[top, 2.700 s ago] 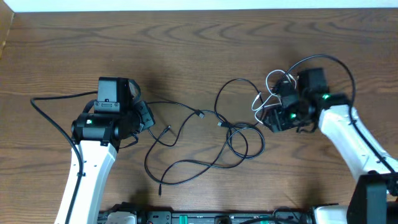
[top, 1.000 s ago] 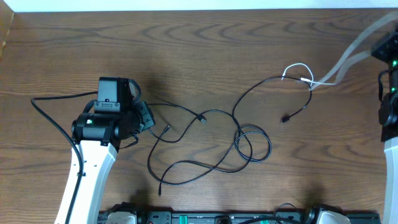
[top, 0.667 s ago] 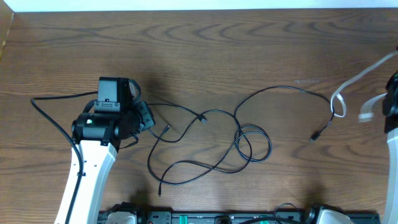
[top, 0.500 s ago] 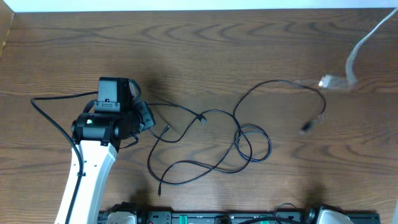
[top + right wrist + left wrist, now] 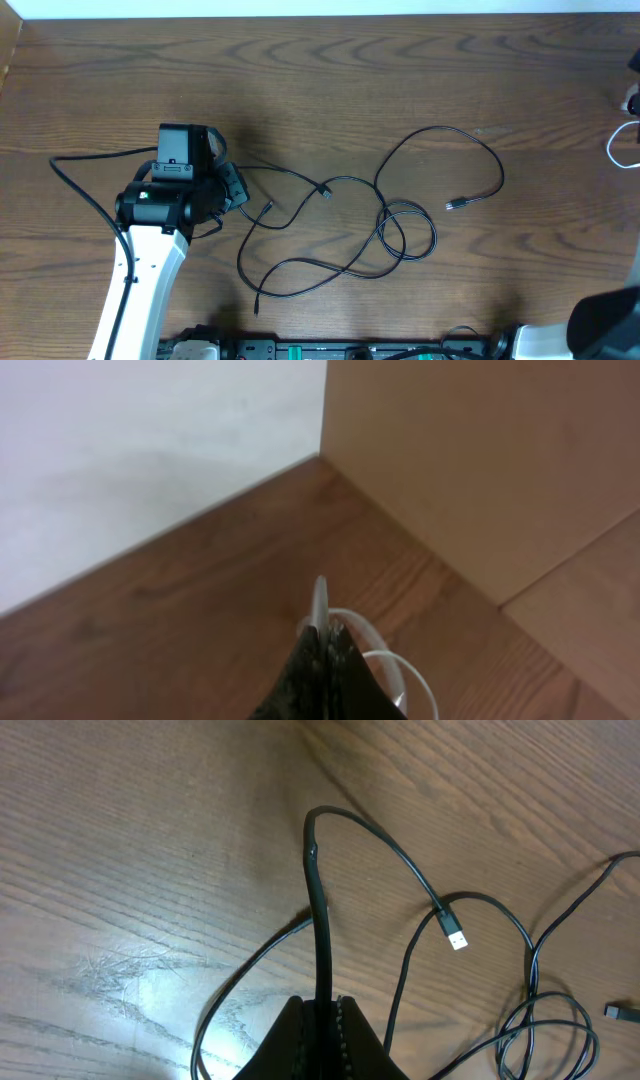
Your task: Untangle cables
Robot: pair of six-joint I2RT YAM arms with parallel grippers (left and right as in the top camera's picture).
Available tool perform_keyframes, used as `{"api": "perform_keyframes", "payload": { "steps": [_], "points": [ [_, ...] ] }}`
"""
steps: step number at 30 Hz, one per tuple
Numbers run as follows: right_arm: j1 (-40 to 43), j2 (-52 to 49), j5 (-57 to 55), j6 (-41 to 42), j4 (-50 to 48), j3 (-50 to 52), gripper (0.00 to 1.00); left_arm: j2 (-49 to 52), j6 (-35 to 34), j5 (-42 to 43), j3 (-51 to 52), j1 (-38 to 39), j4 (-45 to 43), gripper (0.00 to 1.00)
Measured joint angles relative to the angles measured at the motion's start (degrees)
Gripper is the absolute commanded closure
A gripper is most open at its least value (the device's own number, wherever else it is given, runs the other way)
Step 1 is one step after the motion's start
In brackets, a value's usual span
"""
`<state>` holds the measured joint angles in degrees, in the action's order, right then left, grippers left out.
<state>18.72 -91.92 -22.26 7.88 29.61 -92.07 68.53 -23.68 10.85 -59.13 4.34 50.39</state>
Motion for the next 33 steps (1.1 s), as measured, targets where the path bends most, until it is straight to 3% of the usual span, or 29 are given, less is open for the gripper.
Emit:
{"api": "perform_keyframes", "payload": {
  "steps": [12,14,15,17,19,23,25,29,31,33],
  "points": [
    [18.14,-14.27,16.13,2.21,9.40,0.00,0.97,5.20,0.00,0.00,0.00,0.02,-0.46,0.93],
    [18.18,-16.79,17.38,2.78,11.19,0.00,0.66,5.20,0.00,0.00,0.00,0.00,-0.72,0.93],
    [18.18,-17.51,17.73,2.54,11.69,0.00,0.56,5.20,0.00,-0.02,0.00,0.04,-0.79,0.93],
    [18.16,-18.25,21.53,2.75,10.99,0.00,0.46,5.20,0.00,-0.04,0.00,0.63,-1.20,0.93],
    [17.90,-18.18,28.63,2.91,10.69,0.00,0.44,5.20,0.02,-0.15,0.00,2.78,-2.40,0.93],
    [13.94,-18.18,44.74,0.00,17.11,-0.07,0.39,5.25,2.16,-0.22,0.00,8.79,-4.61,0.93],
    [8.50,-18.14,52.22,-5.68,25.53,-0.13,0.36,5.31,4.48,-0.15,0.02,11.54,-7.74,0.93],
    [-4.46,-18.08,56.50,-16.87,36.57,-0.09,0.21,5.31,5.81,-0.48,-2.51,12.02,-16.50,0.93],
    [-10.43,-18.05,53.72,-20.55,41.33,-0.04,0.15,5.25,4.07,-4.68,-8.02,10.99,-23.34,0.92],
    [-15.41,-18.05,50.51,-22.01,43.47,-0.04,0.13,4.90,2.71,-9.01,-10.14,10.08,-27.12,0.73]
  ]
}}
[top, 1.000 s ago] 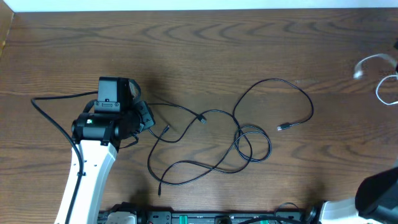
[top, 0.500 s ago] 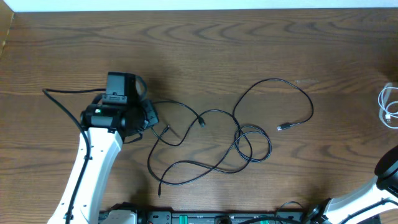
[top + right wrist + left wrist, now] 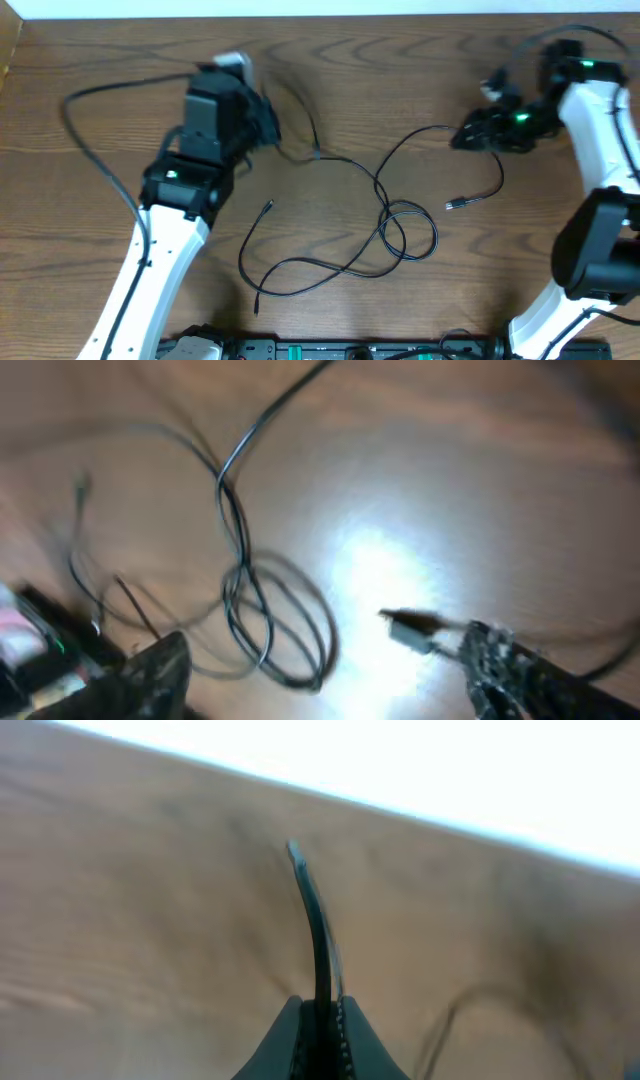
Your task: Untangle cables
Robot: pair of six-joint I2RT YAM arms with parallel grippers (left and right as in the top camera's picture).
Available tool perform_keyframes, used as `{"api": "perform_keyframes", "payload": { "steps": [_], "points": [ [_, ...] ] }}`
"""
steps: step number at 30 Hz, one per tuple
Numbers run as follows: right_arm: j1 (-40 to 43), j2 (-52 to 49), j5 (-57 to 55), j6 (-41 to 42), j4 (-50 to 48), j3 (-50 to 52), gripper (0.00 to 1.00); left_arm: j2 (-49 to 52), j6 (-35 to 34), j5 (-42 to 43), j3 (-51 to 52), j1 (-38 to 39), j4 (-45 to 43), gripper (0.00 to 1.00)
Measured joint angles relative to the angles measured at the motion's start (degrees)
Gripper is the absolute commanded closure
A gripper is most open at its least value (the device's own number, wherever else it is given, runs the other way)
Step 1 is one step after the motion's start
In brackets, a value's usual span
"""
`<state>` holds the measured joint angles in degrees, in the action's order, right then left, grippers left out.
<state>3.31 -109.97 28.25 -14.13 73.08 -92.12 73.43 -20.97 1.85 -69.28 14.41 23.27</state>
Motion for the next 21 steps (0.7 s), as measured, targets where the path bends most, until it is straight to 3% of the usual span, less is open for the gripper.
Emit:
{"api": "perform_keyframes", "payload": {
  "steps": [3,4,5,9,13,16,17,18,19,21],
  "points": [
    [-6.16,0.00,-3.50,-1.36,1.84,0.31,0.12,-0.11,-1.68,-4.68,-0.63,-1.57,-1.16,0.39],
    [-9.09,0.00,-5.11,-2.01,2.43,1.09,0.12,0.02,-2.97,-6.40,-0.68,-2.51,0.72,0.35],
    [-10.16,0.00,-6.01,-2.19,2.47,1.64,0.13,0.33,-3.02,-6.69,-0.66,-3.21,1.16,0.34],
    [-15.34,0.00,-9.88,-2.93,2.49,7.45,0.16,3.43,-3.50,-6.19,-0.83,-3.61,17.75,0.34],
    [-18.56,0.09,-11.43,-2.80,-0.35,14.99,0.23,6.58,-3.67,2.69,-0.35,-3.54,30.93,0.34],
    [-19.93,0.11,-11.78,-2.19,-4.85,20.76,0.42,6.88,-3.67,6.51,-0.04,-3.52,37.05,0.35],
    [-20.31,0.11,-11.76,-1.73,-6.43,22.51,0.53,6.93,-3.67,7.10,0.13,-3.52,37.62,0.35],
    [-20.57,0.11,-11.98,-1.38,-7.63,23.69,0.69,7.04,-3.67,7.43,0.22,-3.52,37.86,0.35],
    [-20.90,0.11,-12.13,-0.96,-9.18,25.00,0.98,7.06,-3.67,7.63,0.26,-3.52,37.88,0.35],
    [-21.16,0.11,-12.28,0.17,-10.95,25.49,0.99,7.06,-3.67,8.31,0.26,-3.52,37.86,0.35]
  ]
}}
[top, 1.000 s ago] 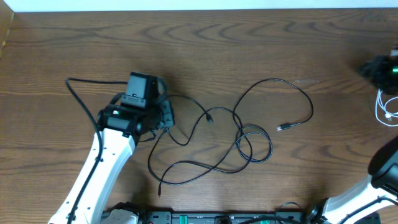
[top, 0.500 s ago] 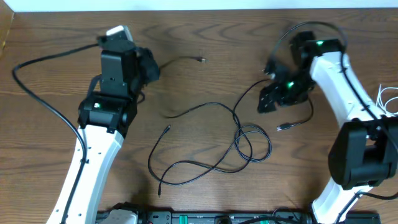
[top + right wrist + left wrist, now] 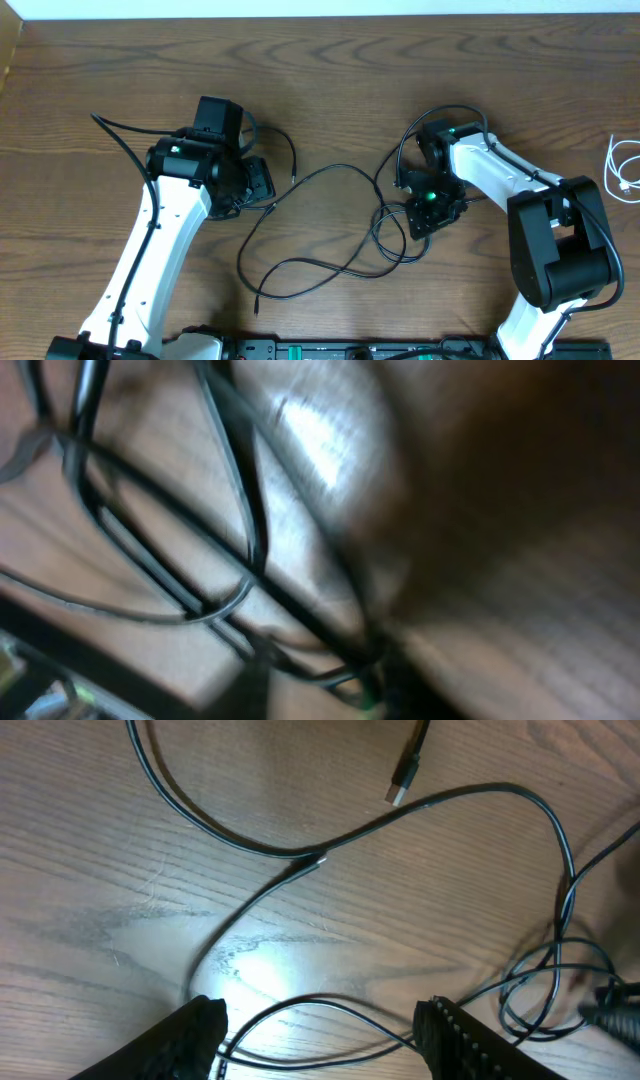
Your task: Untangle cables
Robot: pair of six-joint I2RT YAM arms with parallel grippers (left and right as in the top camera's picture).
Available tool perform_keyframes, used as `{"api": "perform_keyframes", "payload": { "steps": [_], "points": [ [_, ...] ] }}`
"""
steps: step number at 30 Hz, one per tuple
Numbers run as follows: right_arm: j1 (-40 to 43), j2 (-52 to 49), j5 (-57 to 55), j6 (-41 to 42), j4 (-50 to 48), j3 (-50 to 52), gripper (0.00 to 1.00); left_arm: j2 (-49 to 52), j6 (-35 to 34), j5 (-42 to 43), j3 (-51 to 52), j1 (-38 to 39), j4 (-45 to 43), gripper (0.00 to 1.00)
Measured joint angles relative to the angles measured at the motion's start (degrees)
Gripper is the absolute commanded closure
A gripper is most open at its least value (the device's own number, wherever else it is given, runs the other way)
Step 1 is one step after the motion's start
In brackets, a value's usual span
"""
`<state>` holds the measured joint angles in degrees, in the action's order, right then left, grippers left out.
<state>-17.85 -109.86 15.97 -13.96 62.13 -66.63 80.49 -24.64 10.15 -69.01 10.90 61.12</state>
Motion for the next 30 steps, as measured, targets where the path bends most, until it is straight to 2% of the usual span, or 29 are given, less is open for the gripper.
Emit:
{"api": "perform_keyframes", "payload": {
  "steps": [3,5,7,8,10,13,16,19,22,24,27,30],
  "points": [
    [-0.02,-0.02,-1.05,2.51,-1.11,-0.98,0.99,0.00,0.00,0.28,0.02,0.04,0.00,0.35],
    [0.22,-0.13,-1.79,3.34,1.64,-5.29,0.99,0.00,0.00,0.26,0.02,0.28,-0.02,0.35],
    [1.70,0.70,-2.05,5.18,3.76,-19.47,0.99,0.00,0.00,0.31,0.09,1.42,-0.11,0.35],
    [2.21,0.96,-1.42,5.66,5.84,-22.73,0.99,0.00,-0.02,0.31,0.09,1.92,-0.24,0.35],
    [3.43,1.92,3.56,6.45,4.76,-37.81,0.99,0.00,0.00,0.31,0.20,3.54,-1.38,0.35],
    [3.45,8.00,7.87,6.88,6.56,-46.56,0.98,0.00,0.00,0.31,0.20,5.07,-2.91,0.35],
    [3.04,13.11,9.68,7.10,11.74,-47.84,0.97,0.00,0.00,0.39,0.20,5.46,-4.81,0.38],
    [3.04,12.55,12.02,7.02,15.02,-47.82,0.96,0.00,0.00,2.25,0.20,5.44,-6.78,0.43],
    [3.04,12.44,15.76,6.64,15.32,-47.80,0.96,0.00,1.09,10.34,0.37,5.44,-13.68,0.41],
    [3.04,12.41,17.84,6.40,16.63,-47.78,0.96,0.02,1.73,18.75,0.44,5.46,-20.98,0.31],
    [2.43,12.41,20.00,6.23,18.40,-47.78,0.96,0.11,2.71,28.98,0.70,5.46,-30.91,0.28],
    [1.66,12.41,24.39,6.14,18.58,-47.78,0.96,0.11,3.52,33.75,0.76,5.46,-36.09,0.28]
  ]
}}
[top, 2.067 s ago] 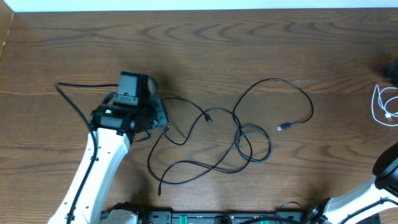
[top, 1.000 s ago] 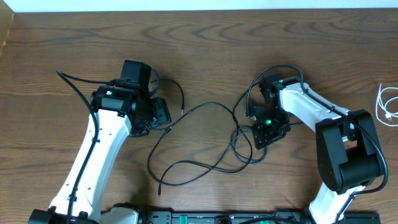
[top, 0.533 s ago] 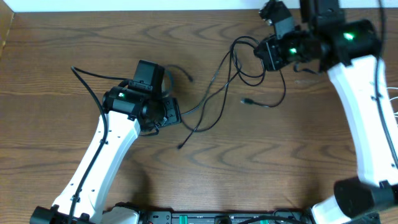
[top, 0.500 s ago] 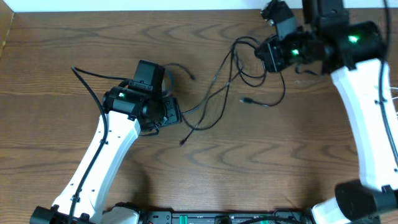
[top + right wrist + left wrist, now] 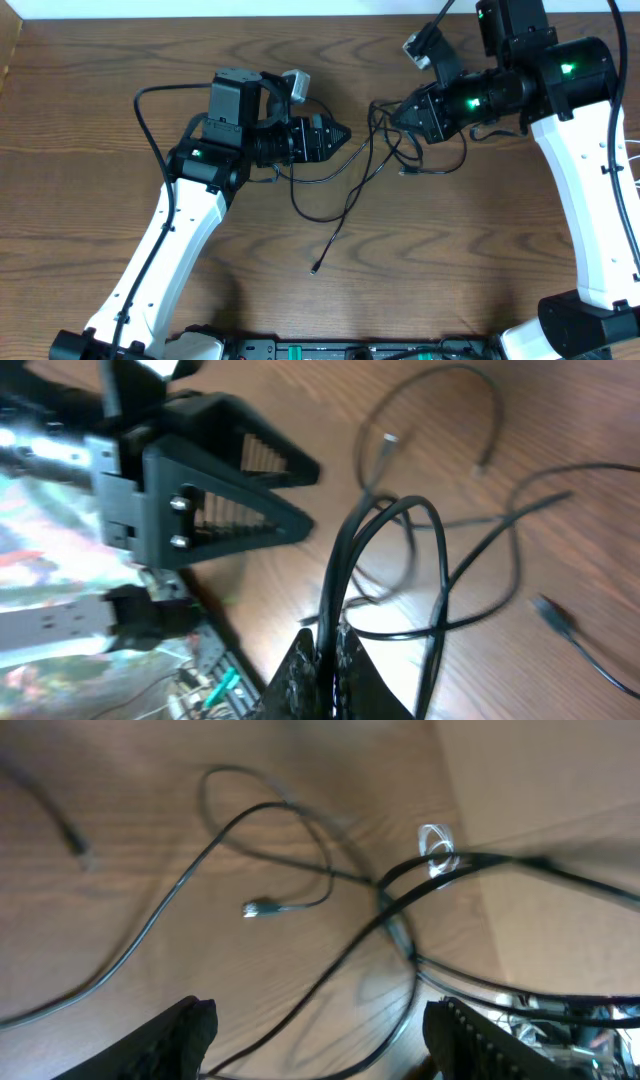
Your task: Untangle cables
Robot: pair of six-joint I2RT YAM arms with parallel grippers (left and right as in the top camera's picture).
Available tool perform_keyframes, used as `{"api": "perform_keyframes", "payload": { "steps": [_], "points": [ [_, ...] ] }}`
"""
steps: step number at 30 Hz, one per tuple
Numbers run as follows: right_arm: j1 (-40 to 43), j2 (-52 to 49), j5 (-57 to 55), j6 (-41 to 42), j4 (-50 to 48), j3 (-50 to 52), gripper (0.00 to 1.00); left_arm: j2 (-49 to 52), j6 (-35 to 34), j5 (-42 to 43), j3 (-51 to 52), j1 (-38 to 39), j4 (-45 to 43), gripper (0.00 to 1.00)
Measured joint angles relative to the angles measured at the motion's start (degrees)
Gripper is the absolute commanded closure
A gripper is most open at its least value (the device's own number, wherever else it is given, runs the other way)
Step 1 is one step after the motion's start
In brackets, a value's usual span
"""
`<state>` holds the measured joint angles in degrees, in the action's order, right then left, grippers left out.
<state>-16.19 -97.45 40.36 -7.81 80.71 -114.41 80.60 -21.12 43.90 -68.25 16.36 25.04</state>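
Thin black cables [image 5: 330, 240] hang in a tangle between my two grippers, one loose end trailing down onto the table [image 5: 100, 60]. My right gripper [image 5: 395, 113] is shut on a doubled black strand [image 5: 345, 550], held raised at the back right. My left gripper [image 5: 345, 135] points at it from the left, open. In the left wrist view, strands cross ahead of the open left gripper [image 5: 320, 1055], and a plug [image 5: 262, 906] lies on the wood. The right wrist view shows the right gripper [image 5: 330, 650] and the left one's fingers [image 5: 230, 510] close by.
A coiled white cable [image 5: 437, 840] lies apart by the wall at the table's far right. Both arms reach over the back half of the table. Equipment with green parts runs along the front edge [image 5: 330, 350].
My right gripper was low on the tangle at centre right; now it is shut on a black strand and raised farther back. The tangle has shifted up with it. My left gripper has turned toward it, still open.
First my left gripper was shut on a black cable end at the left and my right on the white cable far right. Then the left held its end farther back while the right stood open over the black tangle. Later the left was open. Now the right grips black cable.
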Motion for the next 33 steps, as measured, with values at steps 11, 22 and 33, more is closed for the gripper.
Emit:
{"api": "perform_keyframes", "payload": {
  "steps": [11,22,33],
  "points": [
    [-0.13,0.00,1.88,-0.02,0.76,0.00,0.56,0.00,5.81,14.01,-0.09,0.00,-4.55,0.28],
    [-0.13,0.26,-28.06,4.11,0.59,18.86,0.52,0.13,12.63,-20.39,-0.02,0.24,26.45,0.28],
    [-0.13,-0.33,-24.74,19.54,-31.12,48.81,0.68,0.15,13.09,-23.28,-0.02,0.24,26.73,0.28]
  ]
}}
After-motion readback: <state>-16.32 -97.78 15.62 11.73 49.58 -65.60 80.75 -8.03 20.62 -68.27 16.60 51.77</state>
